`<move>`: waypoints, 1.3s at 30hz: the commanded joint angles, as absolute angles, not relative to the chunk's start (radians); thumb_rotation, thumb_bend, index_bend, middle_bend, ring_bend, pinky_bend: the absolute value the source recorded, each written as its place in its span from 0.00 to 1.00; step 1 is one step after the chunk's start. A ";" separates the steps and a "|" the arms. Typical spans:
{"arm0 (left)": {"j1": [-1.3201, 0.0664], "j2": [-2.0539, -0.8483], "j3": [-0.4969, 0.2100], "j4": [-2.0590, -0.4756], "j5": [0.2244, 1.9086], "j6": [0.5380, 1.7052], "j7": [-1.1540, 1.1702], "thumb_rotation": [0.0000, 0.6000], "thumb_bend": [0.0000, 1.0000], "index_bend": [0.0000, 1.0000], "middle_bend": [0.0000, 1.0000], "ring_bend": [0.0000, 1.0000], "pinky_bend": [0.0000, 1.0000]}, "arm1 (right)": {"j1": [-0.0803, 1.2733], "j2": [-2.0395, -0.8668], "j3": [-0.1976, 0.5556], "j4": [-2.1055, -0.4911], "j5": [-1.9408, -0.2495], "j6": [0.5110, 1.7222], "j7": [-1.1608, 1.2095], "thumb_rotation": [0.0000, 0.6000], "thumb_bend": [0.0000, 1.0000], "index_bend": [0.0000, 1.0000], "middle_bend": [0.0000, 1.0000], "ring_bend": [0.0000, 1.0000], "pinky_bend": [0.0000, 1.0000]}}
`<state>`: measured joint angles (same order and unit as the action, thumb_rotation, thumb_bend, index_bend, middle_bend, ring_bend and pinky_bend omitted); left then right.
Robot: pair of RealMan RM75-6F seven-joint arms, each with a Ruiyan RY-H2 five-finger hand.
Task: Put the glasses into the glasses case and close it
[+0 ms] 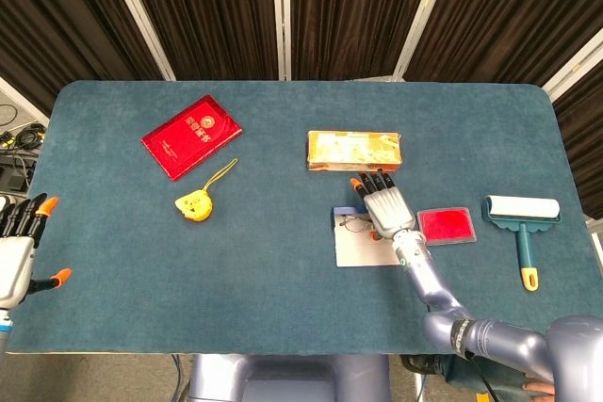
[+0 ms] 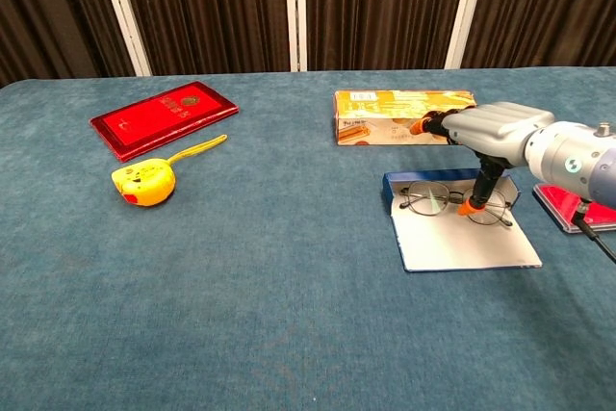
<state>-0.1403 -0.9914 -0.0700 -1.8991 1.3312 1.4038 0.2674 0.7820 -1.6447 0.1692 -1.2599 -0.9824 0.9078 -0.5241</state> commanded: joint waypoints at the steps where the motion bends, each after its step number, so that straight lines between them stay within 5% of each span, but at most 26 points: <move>1: -0.142 -0.994 -0.071 -1.897 1.325 1.401 0.272 1.00 0.00 0.00 0.00 0.00 0.00 | 0.794 -1.665 0.174 -1.217 -0.973 0.899 -0.533 1.00 0.00 0.07 0.00 0.00 0.00; 12: -0.150 -1.003 -0.074 -1.890 1.298 1.390 0.285 1.00 0.00 0.00 0.00 0.00 0.00 | 0.811 -1.704 0.206 -1.125 -0.959 0.903 -0.526 1.00 0.00 0.08 0.00 0.00 0.00; 23: -0.150 -0.999 -0.069 -1.895 1.308 1.392 0.278 1.00 0.00 0.00 0.00 0.00 0.00 | 0.780 -1.666 0.199 -1.211 -0.997 0.979 -0.535 1.00 0.00 0.08 0.00 0.00 0.00; 32: -0.143 -0.982 -0.060 -1.907 1.344 1.404 0.247 1.00 0.00 0.00 0.00 0.00 0.00 | 0.679 -1.522 0.092 -1.436 -1.192 1.104 -0.472 1.00 0.00 0.11 0.00 0.00 0.00; 39: -0.131 -0.971 -0.044 -1.926 1.394 1.424 0.233 1.00 0.00 0.00 0.00 0.00 0.00 | 0.623 -1.472 -0.008 -1.467 -1.310 1.115 -0.437 1.00 0.00 0.11 0.00 0.00 0.00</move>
